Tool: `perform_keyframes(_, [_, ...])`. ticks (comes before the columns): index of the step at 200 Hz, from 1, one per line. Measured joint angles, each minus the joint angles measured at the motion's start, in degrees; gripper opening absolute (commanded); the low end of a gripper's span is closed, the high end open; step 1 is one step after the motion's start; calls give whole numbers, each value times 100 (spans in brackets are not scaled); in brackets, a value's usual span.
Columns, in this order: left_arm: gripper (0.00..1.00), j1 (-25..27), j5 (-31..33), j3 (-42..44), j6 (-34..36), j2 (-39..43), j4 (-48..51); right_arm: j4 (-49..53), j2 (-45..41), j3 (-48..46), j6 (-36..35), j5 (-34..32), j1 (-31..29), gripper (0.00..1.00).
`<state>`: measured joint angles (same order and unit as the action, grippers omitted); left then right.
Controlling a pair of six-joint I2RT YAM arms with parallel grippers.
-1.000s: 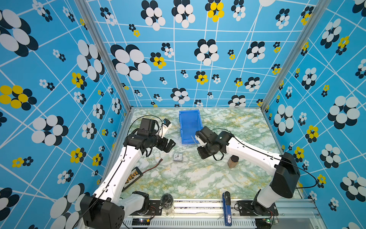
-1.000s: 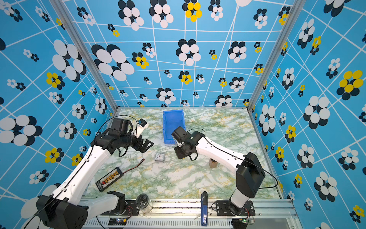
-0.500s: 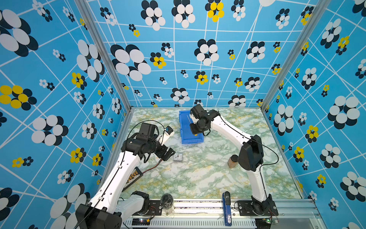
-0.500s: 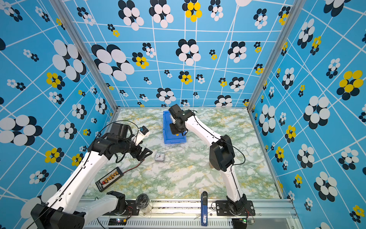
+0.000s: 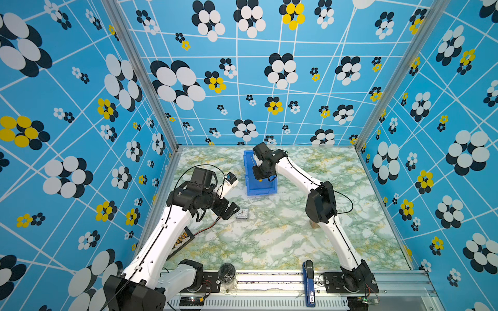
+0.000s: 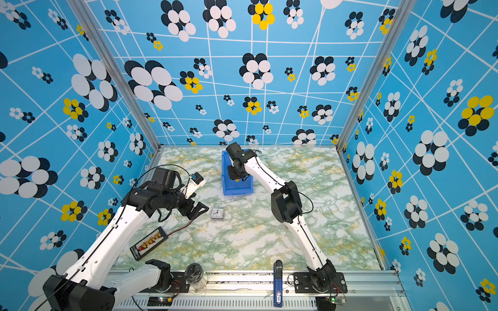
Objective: Put the screwdriver in the bin
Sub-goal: 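Lower the screwdriver into the blue bin and open the right gripper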
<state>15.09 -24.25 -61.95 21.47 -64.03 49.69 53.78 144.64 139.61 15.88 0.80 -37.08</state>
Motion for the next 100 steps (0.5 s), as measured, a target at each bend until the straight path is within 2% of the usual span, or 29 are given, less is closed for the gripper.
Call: perform_keyframes(100, [99,0,-48,-2,-286,-70,-181,-20,411,17,129,72,0,24])
